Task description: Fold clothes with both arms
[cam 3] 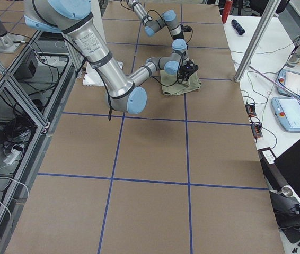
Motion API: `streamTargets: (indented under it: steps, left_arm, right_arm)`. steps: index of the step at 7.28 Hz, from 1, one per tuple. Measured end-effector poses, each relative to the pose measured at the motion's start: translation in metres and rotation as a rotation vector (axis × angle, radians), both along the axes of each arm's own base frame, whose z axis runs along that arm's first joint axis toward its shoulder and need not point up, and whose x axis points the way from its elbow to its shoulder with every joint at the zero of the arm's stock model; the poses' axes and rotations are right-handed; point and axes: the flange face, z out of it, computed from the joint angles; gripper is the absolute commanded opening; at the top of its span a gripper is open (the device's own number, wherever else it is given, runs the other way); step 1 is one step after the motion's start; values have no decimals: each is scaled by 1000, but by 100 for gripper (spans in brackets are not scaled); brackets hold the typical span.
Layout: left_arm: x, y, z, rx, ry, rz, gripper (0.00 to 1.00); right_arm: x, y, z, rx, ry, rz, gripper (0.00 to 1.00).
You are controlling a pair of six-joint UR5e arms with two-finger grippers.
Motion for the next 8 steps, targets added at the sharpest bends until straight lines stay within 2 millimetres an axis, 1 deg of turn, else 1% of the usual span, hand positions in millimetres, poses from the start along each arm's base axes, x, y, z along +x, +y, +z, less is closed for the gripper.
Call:
streamTargets:
  steps: [1,2,3,4,5,6,7,8]
  left_arm:
    - [-8,-12,11,33,-19,0,51]
    - [-12,-18,16,49,-28,1,51]
    - [-16,-22,17,57,-30,-2,49]
    - [-24,-27,17,72,-30,-4,49]
    - [-35,-30,17,107,-40,11,49]
    - [-53,-30,21,152,-62,69,50]
    - [-80,-24,31,199,-85,154,50]
    - [-118,-20,45,258,-119,234,50]
  right_arm:
    - [18,-18,15,80,34,-63,100]
    - [40,-35,29,134,62,-108,100]
    - [68,-51,46,164,84,-143,100]
    - [96,-63,63,178,93,-177,100]
    - [121,-70,79,175,88,-205,100]
    - [151,-73,99,182,88,-239,100]
    - [191,-74,126,211,98,-284,100]
    - [243,-77,156,242,111,-333,100]
